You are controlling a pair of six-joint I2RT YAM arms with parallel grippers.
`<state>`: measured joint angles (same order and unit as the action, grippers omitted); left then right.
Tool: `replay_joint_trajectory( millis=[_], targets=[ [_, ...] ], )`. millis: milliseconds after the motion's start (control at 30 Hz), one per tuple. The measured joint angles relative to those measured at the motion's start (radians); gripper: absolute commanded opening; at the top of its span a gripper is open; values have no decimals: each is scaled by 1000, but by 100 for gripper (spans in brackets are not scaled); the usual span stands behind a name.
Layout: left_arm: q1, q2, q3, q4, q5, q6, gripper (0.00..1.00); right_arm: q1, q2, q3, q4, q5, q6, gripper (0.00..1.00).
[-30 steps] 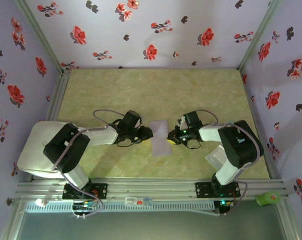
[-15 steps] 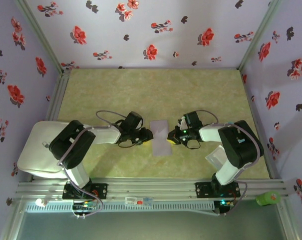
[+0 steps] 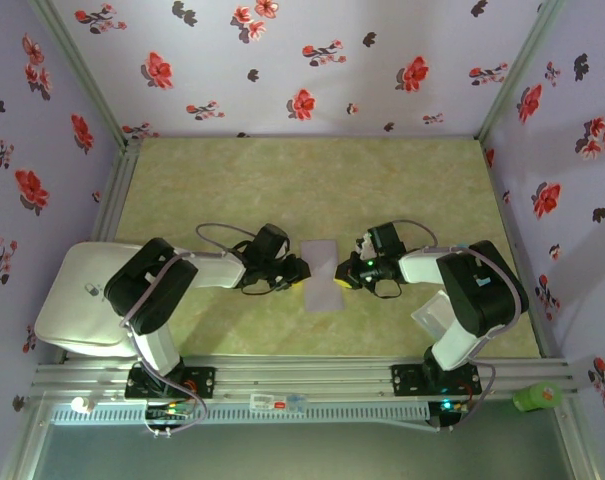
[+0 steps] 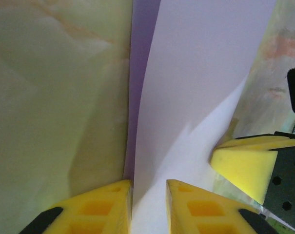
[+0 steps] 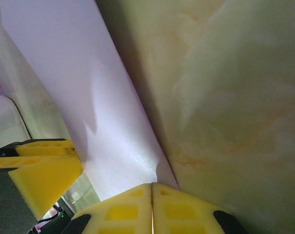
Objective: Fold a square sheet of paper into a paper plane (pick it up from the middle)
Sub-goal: Third fold the triangle at the center of the table.
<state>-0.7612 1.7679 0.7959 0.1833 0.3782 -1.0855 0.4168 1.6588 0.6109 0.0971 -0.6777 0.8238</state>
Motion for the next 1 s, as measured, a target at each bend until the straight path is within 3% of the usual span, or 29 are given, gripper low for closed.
replay_joint_trajectory(
  millis=[300, 433, 633, 767, 933, 967, 1000],
  targets=[
    [0, 0, -13, 27, -5, -33, 11, 0, -1, 0, 3, -3, 0, 11],
    [0, 0, -13, 34, -12, -43, 2, 0, -6, 0, 4, -4, 0, 17],
    [3, -13, -27, 45, -11, -55, 0, 10, -56, -16, 2, 45, -5, 28],
    [11, -43, -33, 42, -10, -66, 0, 10, -180, -39, -69, 142, -35, 34],
    [16, -76, -33, 41, 0, -76, 0, 66, -463, -111, -84, 338, -164, 46],
    [16, -77, -33, 41, 3, -83, 0, 98, -523, -137, -72, 377, -202, 50],
    [16, -77, -33, 41, 6, -86, 0, 136, -581, -164, -62, 414, -248, 61]
  ],
)
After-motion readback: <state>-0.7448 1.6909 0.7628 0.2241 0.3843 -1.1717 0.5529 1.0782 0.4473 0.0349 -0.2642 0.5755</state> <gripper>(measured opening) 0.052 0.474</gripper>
